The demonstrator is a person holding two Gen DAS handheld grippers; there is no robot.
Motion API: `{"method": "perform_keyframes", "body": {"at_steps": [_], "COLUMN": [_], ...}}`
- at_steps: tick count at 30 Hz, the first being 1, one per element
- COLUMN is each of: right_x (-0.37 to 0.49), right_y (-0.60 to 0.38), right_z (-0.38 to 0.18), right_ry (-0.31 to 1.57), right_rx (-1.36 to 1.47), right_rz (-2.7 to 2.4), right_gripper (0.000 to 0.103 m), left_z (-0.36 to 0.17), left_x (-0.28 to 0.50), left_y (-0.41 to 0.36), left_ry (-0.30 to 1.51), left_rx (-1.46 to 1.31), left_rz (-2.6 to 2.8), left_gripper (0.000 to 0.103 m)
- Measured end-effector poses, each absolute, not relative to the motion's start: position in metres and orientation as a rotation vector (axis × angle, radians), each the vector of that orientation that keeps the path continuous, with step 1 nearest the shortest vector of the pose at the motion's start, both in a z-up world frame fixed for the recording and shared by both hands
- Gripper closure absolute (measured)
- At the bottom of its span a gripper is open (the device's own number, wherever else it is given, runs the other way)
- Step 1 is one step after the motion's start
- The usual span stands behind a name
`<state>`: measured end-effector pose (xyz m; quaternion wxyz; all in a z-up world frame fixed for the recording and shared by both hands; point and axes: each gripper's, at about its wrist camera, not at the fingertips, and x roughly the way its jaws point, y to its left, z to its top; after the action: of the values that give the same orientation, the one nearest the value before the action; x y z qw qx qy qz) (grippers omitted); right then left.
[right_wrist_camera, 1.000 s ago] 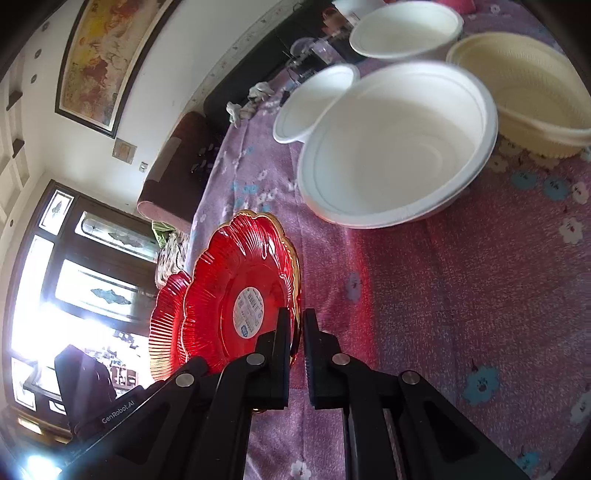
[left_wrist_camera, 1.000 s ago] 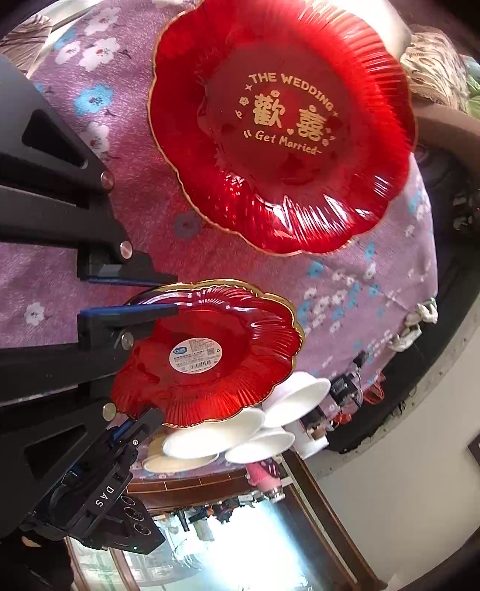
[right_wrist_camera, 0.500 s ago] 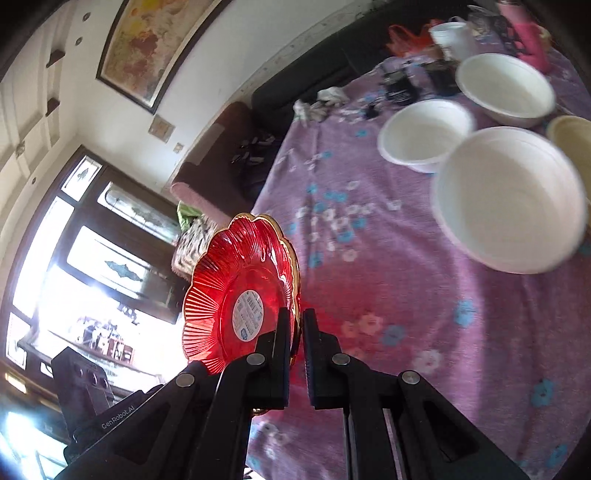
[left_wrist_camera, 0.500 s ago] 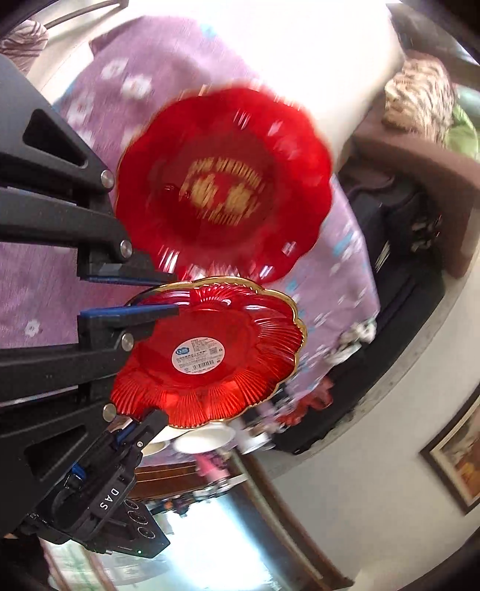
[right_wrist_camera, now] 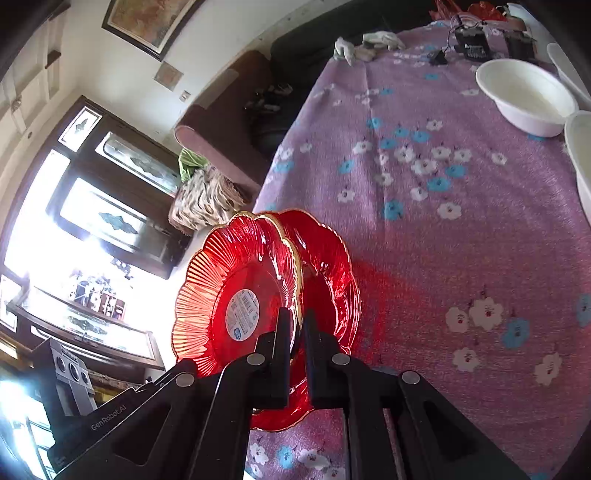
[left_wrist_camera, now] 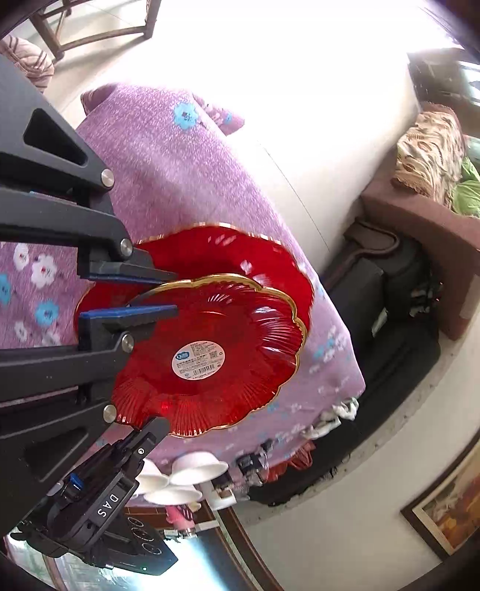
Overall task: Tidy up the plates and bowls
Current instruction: 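Lift the small red plate with both grippers and lower it onto the large red wedding plate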
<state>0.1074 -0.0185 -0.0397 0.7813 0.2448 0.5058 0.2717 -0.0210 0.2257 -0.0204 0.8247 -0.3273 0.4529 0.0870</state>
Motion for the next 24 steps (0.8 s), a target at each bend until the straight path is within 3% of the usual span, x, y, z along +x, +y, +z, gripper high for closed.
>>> {"method": "perform_keyframes", "body": {"at_steps": [17, 24], "right_x": [0.114, 0.111], "right_y": [-0.003, 0.010], "right_z": [-0.063, -0.056], "right_ry": [1.145, 1.112], "right_rx": [0.477, 0.358], "right_rz": [0.546, 0.509], "right_gripper": [0.095, 0.092], "left_z": [-0.029, -0.015], "left_x": [-0.015, -0.015], "left_y": [0.219, 0.206], "left_ry": [1.020, 0.995], "left_rx": [-0.607, -0.413], "left_rz": [0.224, 0.319], "left_gripper": [0.092, 0.085]}}
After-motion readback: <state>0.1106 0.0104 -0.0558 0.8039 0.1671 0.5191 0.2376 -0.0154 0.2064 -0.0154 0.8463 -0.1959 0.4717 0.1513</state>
